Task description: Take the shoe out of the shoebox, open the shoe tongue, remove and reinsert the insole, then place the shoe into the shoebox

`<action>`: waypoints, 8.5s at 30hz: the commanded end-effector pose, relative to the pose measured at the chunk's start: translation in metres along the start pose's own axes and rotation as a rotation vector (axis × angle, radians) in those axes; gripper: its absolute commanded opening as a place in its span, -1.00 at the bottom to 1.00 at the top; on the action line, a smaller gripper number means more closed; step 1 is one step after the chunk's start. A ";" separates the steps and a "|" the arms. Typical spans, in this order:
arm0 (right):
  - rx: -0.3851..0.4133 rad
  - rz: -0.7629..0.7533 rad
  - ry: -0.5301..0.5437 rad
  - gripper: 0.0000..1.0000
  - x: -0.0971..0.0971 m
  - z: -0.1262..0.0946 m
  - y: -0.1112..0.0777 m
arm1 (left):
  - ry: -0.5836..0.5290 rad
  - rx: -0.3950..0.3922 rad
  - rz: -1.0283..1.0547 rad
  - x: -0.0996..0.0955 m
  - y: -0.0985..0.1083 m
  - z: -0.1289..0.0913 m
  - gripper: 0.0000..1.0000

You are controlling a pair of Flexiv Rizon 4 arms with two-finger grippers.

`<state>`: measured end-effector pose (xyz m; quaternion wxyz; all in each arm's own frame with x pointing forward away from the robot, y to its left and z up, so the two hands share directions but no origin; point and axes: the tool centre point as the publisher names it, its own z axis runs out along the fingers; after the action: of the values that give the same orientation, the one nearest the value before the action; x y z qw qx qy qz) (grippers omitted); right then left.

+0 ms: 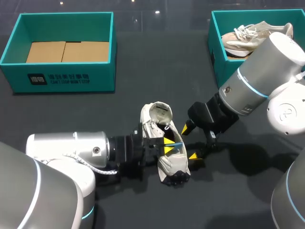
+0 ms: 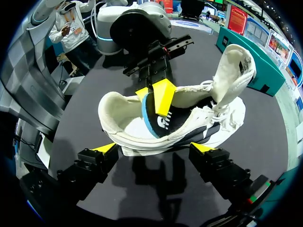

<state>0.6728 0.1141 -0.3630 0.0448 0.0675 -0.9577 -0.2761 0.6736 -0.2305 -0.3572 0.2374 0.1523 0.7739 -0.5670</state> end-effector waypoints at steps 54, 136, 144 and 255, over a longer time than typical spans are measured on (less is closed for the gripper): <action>0.000 0.000 -0.002 1.00 0.000 0.002 0.000 | 0.095 0.031 -0.110 0.004 -0.038 -0.011 -0.21; 0.026 0.210 -0.179 1.00 0.033 -0.145 -0.107 | 0.934 -0.107 0.140 -0.048 -0.051 -0.171 -1.00; 0.026 0.210 -0.179 1.00 0.033 -0.145 -0.107 | 1.103 -0.092 0.318 -0.050 -0.052 -0.144 -1.00; 0.026 0.210 -0.179 1.00 0.033 -0.145 -0.107 | 1.387 -0.527 0.628 0.059 0.031 0.007 -1.00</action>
<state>0.6711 -0.0566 -0.2957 -0.0115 -0.0569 -0.9628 -0.2639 0.6403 -0.2291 -0.4034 -0.1425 0.6218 0.7686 -0.0484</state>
